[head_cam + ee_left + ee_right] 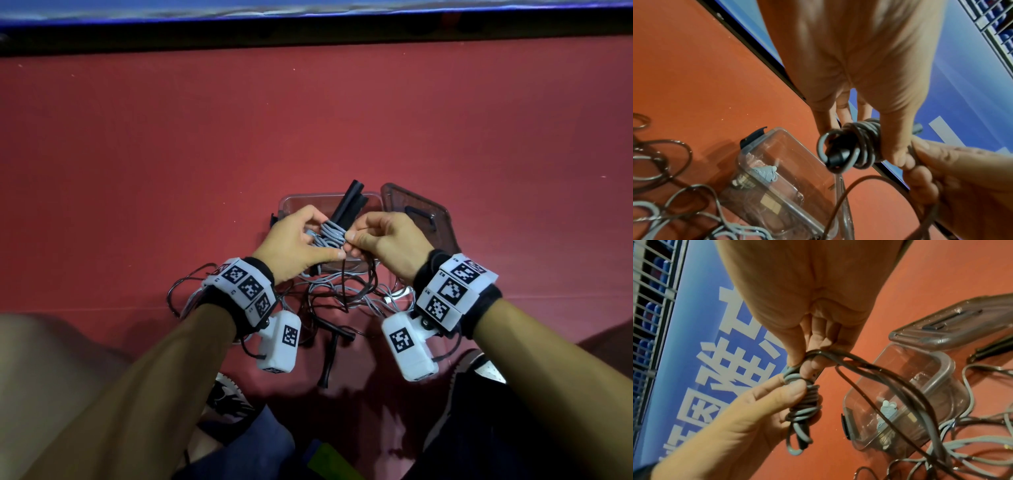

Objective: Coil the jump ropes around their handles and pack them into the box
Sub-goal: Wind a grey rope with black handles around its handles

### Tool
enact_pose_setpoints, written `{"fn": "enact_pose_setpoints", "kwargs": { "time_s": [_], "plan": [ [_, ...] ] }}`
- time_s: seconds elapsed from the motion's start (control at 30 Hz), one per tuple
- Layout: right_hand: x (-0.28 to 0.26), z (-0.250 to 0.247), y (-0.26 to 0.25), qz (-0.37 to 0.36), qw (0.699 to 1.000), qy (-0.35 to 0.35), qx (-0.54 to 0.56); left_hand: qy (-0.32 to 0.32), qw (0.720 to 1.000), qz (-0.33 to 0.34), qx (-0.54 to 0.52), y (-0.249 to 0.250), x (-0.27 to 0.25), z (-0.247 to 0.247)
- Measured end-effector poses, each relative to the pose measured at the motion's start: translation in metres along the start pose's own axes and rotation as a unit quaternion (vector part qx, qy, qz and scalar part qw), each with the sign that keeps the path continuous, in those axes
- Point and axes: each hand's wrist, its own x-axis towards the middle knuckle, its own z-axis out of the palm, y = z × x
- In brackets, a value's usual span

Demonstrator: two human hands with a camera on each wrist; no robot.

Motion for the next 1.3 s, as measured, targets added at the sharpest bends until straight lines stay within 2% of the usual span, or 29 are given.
{"fn": "enact_pose_setpoints", "kwargs": {
  "time_s": [0.17, 0.27, 0.43, 0.53, 0.77, 0.97, 1.13, 1.3],
  "plan": [
    [-0.002, -0.005, -0.006, -0.016, 0.997, -0.072, -0.021, 0.006, 0.998, -0.029, -0.047, 0.002, 0.000, -0.003],
    [-0.001, -0.008, -0.006, -0.013, 0.994, -0.090, -0.058, 0.006, 0.997, -0.037, -0.064, 0.004, -0.001, -0.004],
    [0.001, -0.007, -0.002, -0.033, 0.991, -0.063, -0.114, -0.008, 0.994, -0.055, -0.092, 0.009, -0.001, -0.005],
    [0.001, -0.004, -0.001, -0.033, 0.993, -0.034, -0.110, -0.023, 0.991, -0.070, -0.108, 0.011, -0.002, -0.005],
    [0.003, -0.009, 0.001, -0.065, 0.987, -0.016, -0.144, -0.046, 0.981, -0.105, -0.154, 0.006, -0.001, -0.007],
    [0.005, -0.014, 0.001, -0.053, 0.986, -0.084, -0.135, -0.044, 0.973, -0.090, -0.207, 0.010, -0.003, -0.010],
    [0.006, -0.013, 0.003, -0.049, 0.985, -0.061, -0.155, -0.068, 0.967, -0.076, -0.232, 0.009, -0.003, -0.009],
    [0.006, -0.012, 0.007, -0.057, 0.988, -0.037, -0.141, -0.066, 0.971, -0.058, -0.220, 0.013, -0.005, -0.006]
  ]
}}
